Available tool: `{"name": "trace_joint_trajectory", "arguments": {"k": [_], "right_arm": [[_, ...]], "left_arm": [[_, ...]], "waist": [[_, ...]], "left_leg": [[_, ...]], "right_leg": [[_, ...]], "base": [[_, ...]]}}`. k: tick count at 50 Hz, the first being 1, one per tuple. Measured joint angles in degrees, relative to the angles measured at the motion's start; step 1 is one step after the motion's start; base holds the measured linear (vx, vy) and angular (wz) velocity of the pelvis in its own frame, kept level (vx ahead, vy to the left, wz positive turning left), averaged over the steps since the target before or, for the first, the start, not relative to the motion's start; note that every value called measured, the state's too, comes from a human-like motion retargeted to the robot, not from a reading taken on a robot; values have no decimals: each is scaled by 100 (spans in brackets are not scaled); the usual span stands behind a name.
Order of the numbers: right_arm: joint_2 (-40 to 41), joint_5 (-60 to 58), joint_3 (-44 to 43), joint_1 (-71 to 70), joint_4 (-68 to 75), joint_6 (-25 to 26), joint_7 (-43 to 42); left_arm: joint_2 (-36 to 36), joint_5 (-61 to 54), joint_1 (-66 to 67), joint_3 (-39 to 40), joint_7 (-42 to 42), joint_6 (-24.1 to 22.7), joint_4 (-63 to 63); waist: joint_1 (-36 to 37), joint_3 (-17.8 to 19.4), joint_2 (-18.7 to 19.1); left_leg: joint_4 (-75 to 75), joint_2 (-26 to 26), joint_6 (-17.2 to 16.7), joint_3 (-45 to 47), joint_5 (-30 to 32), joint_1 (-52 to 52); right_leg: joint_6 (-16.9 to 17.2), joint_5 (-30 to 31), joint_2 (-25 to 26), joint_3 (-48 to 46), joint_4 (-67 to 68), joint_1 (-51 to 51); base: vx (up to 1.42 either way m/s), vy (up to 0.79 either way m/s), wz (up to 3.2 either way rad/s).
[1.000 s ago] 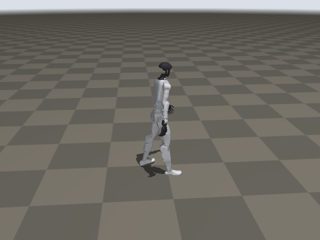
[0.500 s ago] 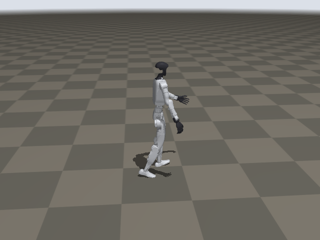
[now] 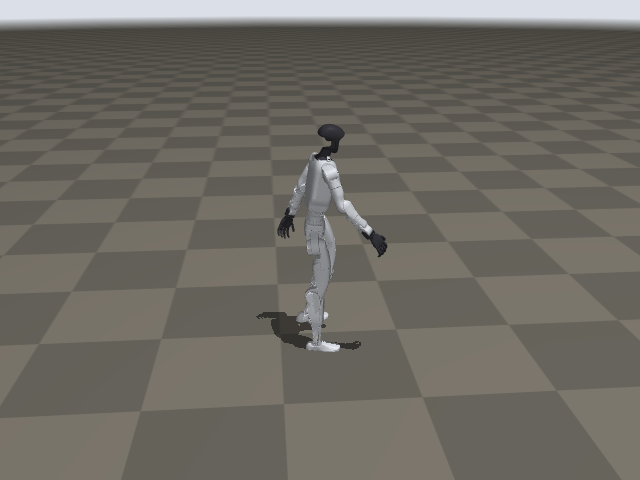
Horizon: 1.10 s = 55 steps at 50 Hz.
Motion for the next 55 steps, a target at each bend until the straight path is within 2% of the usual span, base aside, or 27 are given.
{"name": "trace_joint_trajectory", "arguments": {"k": [3,6,12,15,18,21,25,28,30,33,37,39,43,48,51,55], "right_arm": [[186,-136,-18,740,364,110,-9],[412,-365,-76,1360,988,247,-74],[718,-749,-292,2179,2079,294,74],[764,-722,-339,2503,2167,162,235],[795,-565,-293,2781,1982,31,428],[823,-387,-155,2969,1736,-70,633],[806,-193,100,2937,1593,-156,863],[821,-119,248,2769,1708,-178,958],[842,-115,271,2641,1857,-174,982],[884,-217,161,2410,2138,-147,917],[880,-421,-98,1977,2388,-75,716],[835,-453,-243,1722,2383,-77,689],[667,-385,-507,1153,2108,-241,730],[414,-416,-608,226,1614,-340,79],[245,-406,-559,-267,1354,-438,-225],[47,-335,-427,-754,1069,-502,-409]], "left_arm": [[9,203,-227,86,241,-42,46],[12,282,-762,166,664,-122,85],[138,-49,-2479,117,1283,-546,-58],[322,-105,-3472,-71,1219,-781,-170],[624,23,-4414,-367,975,-919,-285],[968,145,-5206,-682,753,-994,-472],[1309,-65,-5991,-963,663,-1065,-887],[1427,-520,-6240,-1037,642,-1099,-1316],[1429,-843,-6262,-1062,590,-1092,-1625],[1333,-1200,-6078,-1100,458,-1057,-2077],[1138,-1344,-5547,-1140,216,-971,-2534],[1042,-1215,-5164,-1153,88,-921,-2642],[834,-773,-4288,-1160,47,-838,-2494],[499,-164,-3252,-786,287,-831,-1448],[284,317,-2629,-446,529,-821,-588],[79,738,-1702,-103,638,-692,242]], "waist": [[-262,-177,73],[-560,-297,226],[-1202,-287,583],[-1545,-193,665],[-1824,-40,665],[-1986,81,632],[-2103,125,614],[-2039,-11,757],[-1942,-158,880],[-1691,-401,1034],[-1308,-631,1114],[-1118,-697,1106],[-724,-735,993],[-242,-599,827],[39,-463,850],[293,-286,900]], "left_leg": [[503,-4,-23,-413,-187,281],[299,89,-188,-756,-179,816],[-1651,490,-1021,-1091,-261,1987],[-2509,620,-1448,-1085,-337,2239],[-3047,665,-1685,-1001,-199,2348],[-3330,649,-1733,-923,18,2341],[-3407,476,-1527,-924,242,2123],[-3382,650,-1456,-813,413,1823],[-3353,801,-1407,-735,515,1616],[-3312,1021,-1377,-604,625,1371],[-3288,1172,-1418,-446,753,1170],[-3283,1183,-1456,-373,820,1096],[-3282,1087,-1538,-177,991,924],[-3377,922,-1621,169,1293,647],[-3431,894,-1559,154,1340,535],[-3391,811,-1313,-255,1196,450]], "right_leg": [[0,94,76,-135,22,-85],[0,222,237,-295,15,-158],[0,591,750,-621,-43,-446],[0,722,927,-766,-112,-609],[0,534,1005,-787,-151,-703],[0,305,983,-908,-151,-750],[-54,292,698,-1332,-73,-638],[-569,129,815,-1250,462,-670],[-857,-78,933,-1035,1037,-730],[-1098,-498,1101,-728,2109,-786],[-1178,-947,1230,-406,3014,-477],[-1102,-960,1310,-157,3094,-164],[-791,-737,1366,376,2432,613],[-562,-1201,1152,730,948,1145],[-480,-1089,1092,856,462,1178],[-404,-767,1034,1035,129,1092]], "base": [[-28,2,45],[-31,5,40],[-42,5,26],[-51,8,21],[-50,14,9],[-49,19,-10],[-46,26,-17],[-43,5,-38],[-38,0,-44],[-33,-3,-48],[-31,-8,-43],[-32,-12,-35],[-36,-16,-35],[-44,-20,-44],[-44,-19,-55],[-41,-17,-46]]}}
